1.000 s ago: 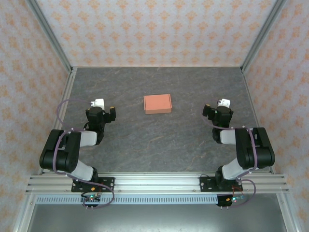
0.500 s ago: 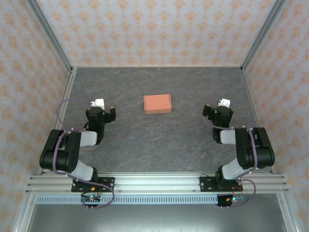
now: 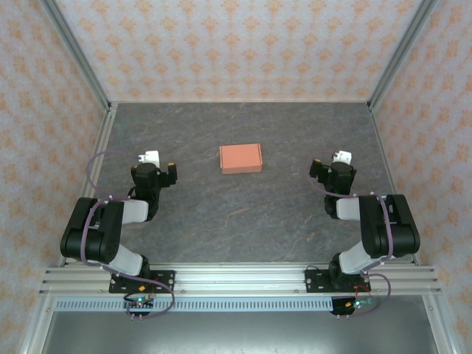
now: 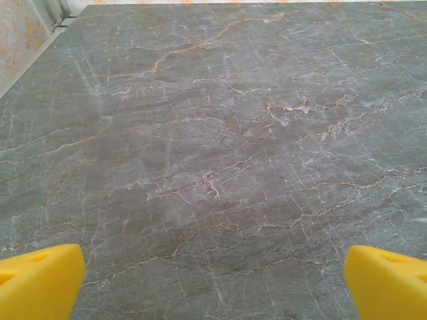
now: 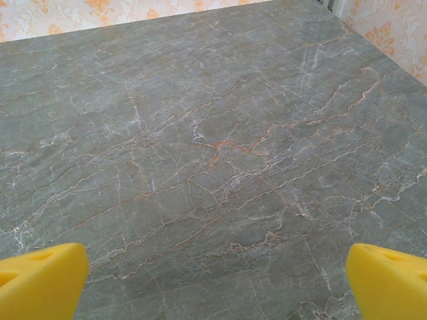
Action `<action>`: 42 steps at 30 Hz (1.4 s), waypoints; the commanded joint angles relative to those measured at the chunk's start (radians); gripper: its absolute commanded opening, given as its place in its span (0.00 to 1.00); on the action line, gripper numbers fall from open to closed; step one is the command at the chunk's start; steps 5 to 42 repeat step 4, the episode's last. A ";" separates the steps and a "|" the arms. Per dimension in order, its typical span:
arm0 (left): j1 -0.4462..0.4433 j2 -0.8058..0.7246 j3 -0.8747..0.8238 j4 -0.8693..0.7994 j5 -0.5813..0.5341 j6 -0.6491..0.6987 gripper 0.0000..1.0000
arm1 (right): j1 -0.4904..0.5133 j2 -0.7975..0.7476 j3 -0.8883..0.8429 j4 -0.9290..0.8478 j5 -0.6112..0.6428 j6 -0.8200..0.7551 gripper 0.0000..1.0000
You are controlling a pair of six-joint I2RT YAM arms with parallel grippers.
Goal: Fold the paper box
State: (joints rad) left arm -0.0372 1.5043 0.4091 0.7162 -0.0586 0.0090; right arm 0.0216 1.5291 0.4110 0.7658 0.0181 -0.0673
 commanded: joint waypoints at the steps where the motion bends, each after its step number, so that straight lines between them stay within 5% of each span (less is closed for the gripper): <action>1: -0.001 -0.007 0.019 0.023 0.000 0.009 1.00 | 0.005 -0.007 0.017 -0.008 -0.001 0.012 0.99; 42: -0.001 -0.007 0.019 0.023 0.000 0.008 1.00 | 0.005 -0.009 0.014 -0.005 0.000 0.012 0.99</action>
